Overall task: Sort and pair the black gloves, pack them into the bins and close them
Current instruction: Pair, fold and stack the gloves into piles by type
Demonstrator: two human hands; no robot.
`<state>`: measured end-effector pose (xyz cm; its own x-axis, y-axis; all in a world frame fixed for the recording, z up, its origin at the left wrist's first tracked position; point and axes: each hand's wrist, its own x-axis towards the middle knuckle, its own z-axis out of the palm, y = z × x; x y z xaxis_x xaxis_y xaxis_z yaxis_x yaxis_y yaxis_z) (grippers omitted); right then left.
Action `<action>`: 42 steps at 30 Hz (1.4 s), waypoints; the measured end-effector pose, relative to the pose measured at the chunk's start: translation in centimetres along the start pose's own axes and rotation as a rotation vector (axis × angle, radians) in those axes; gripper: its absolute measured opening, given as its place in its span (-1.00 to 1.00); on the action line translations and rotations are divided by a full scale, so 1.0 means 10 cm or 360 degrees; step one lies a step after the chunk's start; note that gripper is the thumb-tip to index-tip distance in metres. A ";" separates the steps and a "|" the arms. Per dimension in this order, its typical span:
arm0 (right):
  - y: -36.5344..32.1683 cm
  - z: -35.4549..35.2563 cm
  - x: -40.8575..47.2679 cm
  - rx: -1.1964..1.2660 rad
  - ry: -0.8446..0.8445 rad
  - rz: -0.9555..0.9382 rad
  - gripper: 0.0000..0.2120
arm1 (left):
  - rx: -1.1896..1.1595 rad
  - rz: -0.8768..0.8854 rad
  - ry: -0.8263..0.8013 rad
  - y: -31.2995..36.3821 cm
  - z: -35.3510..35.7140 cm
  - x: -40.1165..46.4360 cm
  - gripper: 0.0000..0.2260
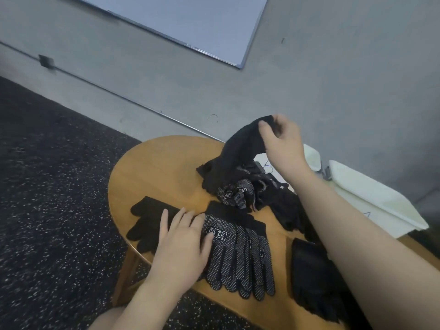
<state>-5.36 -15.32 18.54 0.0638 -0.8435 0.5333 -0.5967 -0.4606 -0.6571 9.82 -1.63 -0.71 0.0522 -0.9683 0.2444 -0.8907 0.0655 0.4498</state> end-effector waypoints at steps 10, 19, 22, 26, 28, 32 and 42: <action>-0.17 -0.62 -0.88 0.0337 -0.0224 0.0147 -0.74 | -0.0997 0.0015 0.0118 0.08 -0.12 -0.31 -0.38; 0.25 -0.59 -1.45 0.0621 -0.0417 0.0248 -0.88 | -0.1403 -0.0073 0.0094 0.24 -0.23 -0.20 -0.69; 0.35 -0.59 -1.57 0.0645 -0.0510 0.0192 -0.92 | -0.1626 0.0087 -0.0317 0.26 -0.33 -0.17 -0.55; 0.51 -0.50 -1.76 0.0743 -0.0532 0.0192 -0.94 | -0.1626 0.0223 -0.0533 0.32 -0.26 -0.20 -0.69; 0.57 -0.45 -1.81 0.0848 -0.0481 0.0254 -0.91 | -0.1626 0.0203 -0.0565 0.34 -0.20 -0.22 -0.84; 0.72 -0.43 -1.78 0.1061 -0.0344 0.0509 -0.85 | -0.1567 0.0167 -0.0486 0.38 -0.10 -0.24 -0.73; 0.93 -0.32 -1.84 0.1482 -0.1027 0.0878 -0.57 | -0.1722 -0.0143 -0.0085 0.43 -0.06 -0.28 -0.84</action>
<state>-14.68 -3.24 4.32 0.5216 -0.8454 -0.1151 0.1041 0.1970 -0.9749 6.13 1.53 1.00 0.0542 -0.9876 0.1470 -0.0135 0.1465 0.9891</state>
